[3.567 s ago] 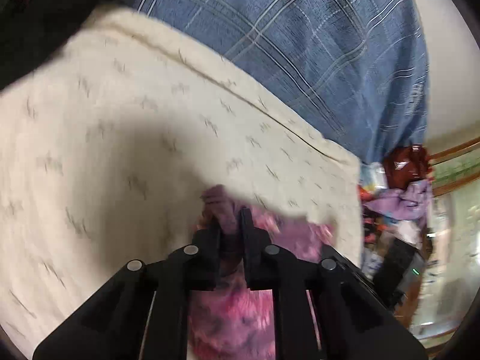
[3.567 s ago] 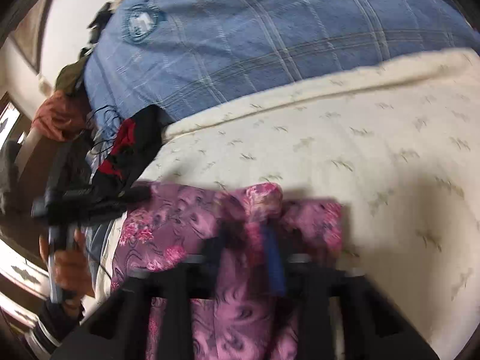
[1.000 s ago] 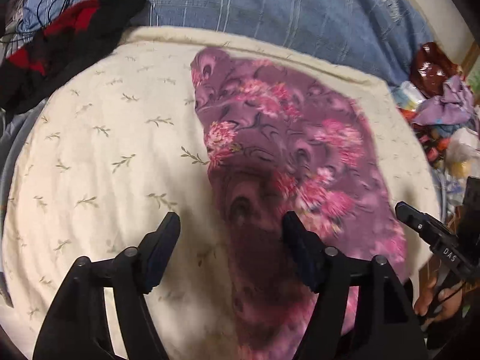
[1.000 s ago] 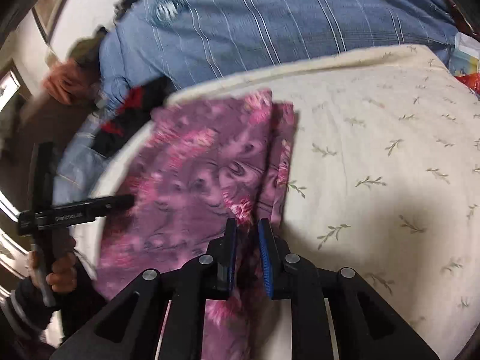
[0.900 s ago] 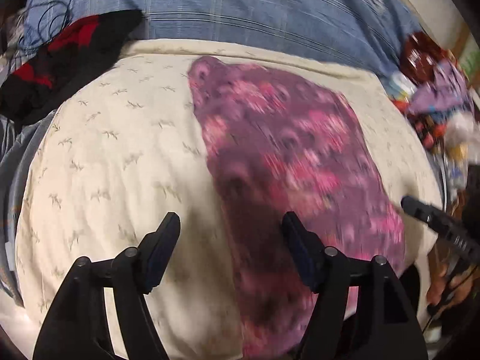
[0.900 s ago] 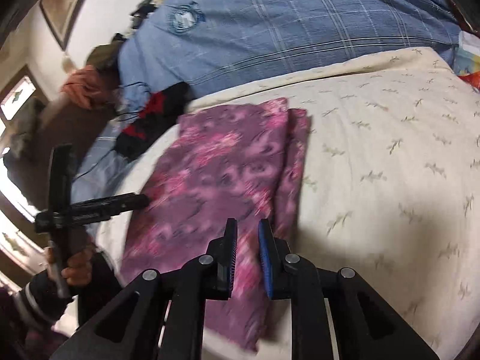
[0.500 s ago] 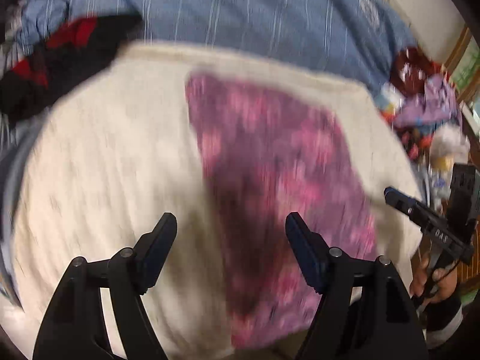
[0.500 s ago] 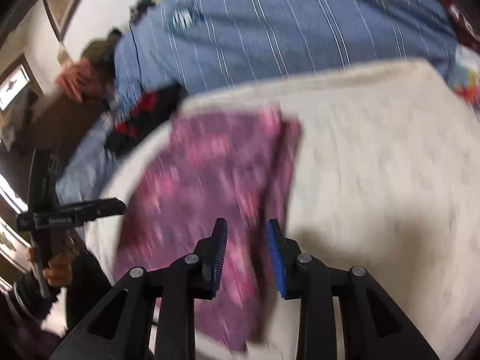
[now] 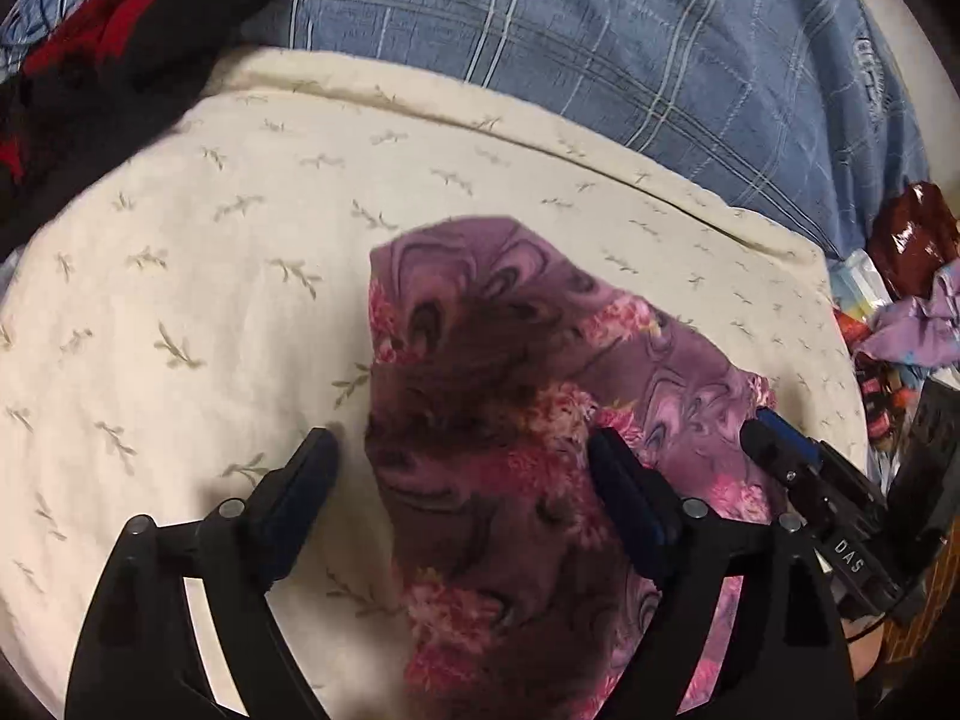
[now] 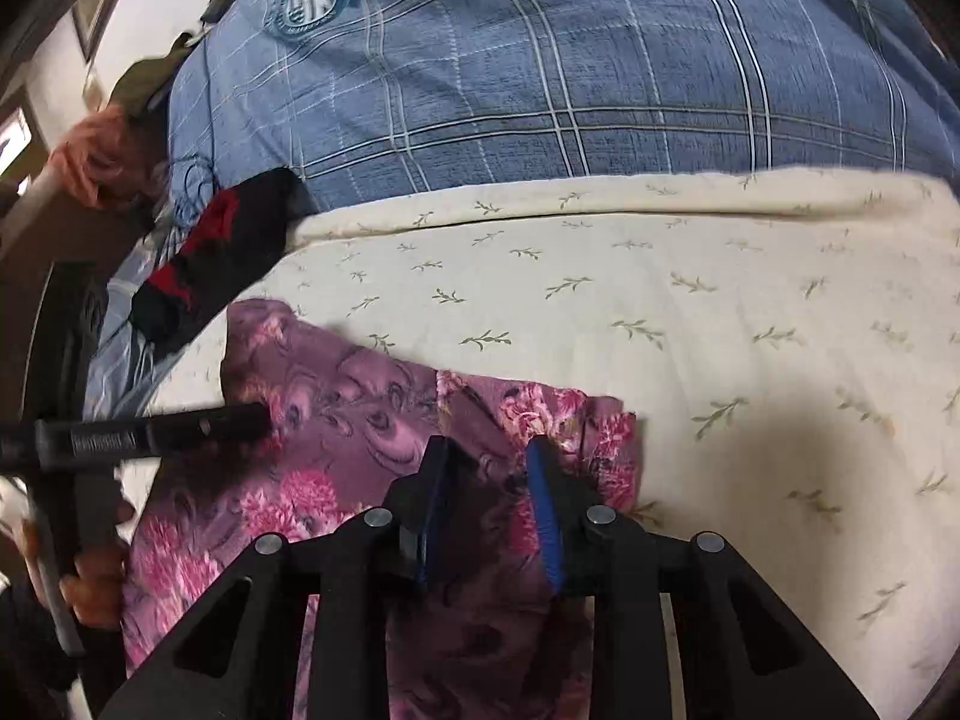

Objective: Fold small clothes

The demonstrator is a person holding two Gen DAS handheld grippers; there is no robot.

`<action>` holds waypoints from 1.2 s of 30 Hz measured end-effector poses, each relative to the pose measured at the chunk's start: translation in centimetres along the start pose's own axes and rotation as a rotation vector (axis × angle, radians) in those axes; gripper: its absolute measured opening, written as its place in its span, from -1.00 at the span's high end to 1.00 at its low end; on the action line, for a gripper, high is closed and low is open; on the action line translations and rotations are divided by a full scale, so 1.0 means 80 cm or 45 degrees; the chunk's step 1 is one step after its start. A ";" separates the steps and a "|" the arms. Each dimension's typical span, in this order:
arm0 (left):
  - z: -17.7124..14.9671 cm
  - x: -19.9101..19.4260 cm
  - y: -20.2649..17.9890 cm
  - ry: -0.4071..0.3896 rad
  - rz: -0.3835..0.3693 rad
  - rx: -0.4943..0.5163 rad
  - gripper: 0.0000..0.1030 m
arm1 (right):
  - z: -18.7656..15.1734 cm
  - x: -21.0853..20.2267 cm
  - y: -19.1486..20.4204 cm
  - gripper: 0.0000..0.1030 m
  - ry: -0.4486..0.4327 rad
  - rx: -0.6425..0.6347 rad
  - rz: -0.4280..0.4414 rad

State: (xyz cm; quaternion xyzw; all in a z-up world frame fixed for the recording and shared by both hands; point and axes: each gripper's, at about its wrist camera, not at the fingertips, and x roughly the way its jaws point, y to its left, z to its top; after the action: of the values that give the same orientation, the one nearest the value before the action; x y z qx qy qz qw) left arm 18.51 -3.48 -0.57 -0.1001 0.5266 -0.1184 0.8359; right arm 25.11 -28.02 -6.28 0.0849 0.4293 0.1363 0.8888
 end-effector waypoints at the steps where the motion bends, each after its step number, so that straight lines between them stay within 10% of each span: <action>1: -0.003 -0.014 0.004 -0.016 -0.025 0.004 -0.65 | 0.000 -0.013 0.001 0.46 -0.012 0.014 0.010; 6: -0.046 -0.046 0.005 -0.049 -0.088 0.049 -0.65 | -0.040 -0.053 0.012 0.44 -0.021 -0.034 0.223; 14: -0.078 -0.067 0.008 -0.047 -0.068 0.063 -0.68 | -0.069 -0.080 -0.027 0.14 -0.037 0.224 0.190; 24: -0.134 -0.088 0.035 0.030 -0.049 -0.046 -0.69 | -0.142 -0.126 -0.066 -0.09 0.028 0.422 -0.037; 32: -0.209 -0.128 -0.028 -0.159 0.219 0.197 -0.69 | -0.159 -0.169 0.018 -0.90 0.114 0.211 -0.387; 36: -0.241 -0.142 -0.039 -0.251 0.254 0.253 -0.69 | -0.173 -0.187 0.052 -0.94 0.086 0.110 -0.500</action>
State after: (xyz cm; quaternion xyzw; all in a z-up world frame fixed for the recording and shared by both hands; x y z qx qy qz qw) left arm -3.98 -3.81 1.85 0.0244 0.4352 -0.0759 0.8968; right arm 4.65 -28.29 -2.64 0.0330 0.4726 -0.0552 0.8789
